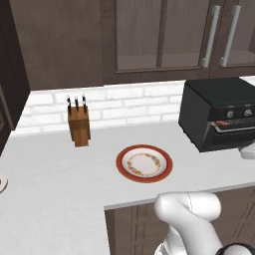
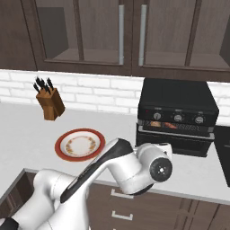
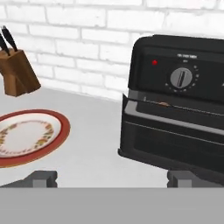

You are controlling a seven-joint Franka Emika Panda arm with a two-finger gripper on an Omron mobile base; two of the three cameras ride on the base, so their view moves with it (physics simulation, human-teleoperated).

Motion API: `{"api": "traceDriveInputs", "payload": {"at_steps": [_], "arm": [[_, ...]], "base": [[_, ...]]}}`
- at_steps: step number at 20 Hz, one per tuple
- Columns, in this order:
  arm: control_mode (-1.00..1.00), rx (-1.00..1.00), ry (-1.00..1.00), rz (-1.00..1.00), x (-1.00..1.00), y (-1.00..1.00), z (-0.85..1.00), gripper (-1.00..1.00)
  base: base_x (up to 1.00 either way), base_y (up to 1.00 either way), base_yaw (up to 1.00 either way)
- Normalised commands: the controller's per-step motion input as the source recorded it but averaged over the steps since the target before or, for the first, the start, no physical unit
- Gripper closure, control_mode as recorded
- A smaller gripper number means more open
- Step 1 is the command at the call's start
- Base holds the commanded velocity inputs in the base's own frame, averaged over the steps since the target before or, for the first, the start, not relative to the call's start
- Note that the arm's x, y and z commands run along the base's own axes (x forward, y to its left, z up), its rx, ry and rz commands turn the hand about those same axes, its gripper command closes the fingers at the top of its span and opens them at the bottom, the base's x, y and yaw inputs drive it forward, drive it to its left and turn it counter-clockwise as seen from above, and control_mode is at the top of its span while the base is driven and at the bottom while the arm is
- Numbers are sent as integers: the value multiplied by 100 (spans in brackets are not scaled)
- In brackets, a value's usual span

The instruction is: Pick up the kebab skewer and baguette bread, and place them inside the toaster oven. Close the toaster oven door and start by setting the timer.

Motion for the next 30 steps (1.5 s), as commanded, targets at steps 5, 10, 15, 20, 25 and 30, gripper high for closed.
{"api": "traceDriveInputs", "payload": {"at_steps": [5,10,15,20,25,30], "arm": [[-100,0,-13,-8,48,-19,1,-100],[-100,2,-7,-5,18,-8,1,-100],[-100,5,-9,-5,0,-15,0,-100],[-100,4,-10,-4,21,-17,0,-100],[-100,3,-6,-2,24,-4,-1,-100],[-100,1,-5,-1,24,-3,-4,-100]], "base": [[0,0,0],[0,0,0],[0,0,0],[0,0,0],[0,0,0],[0,0,0]]}}
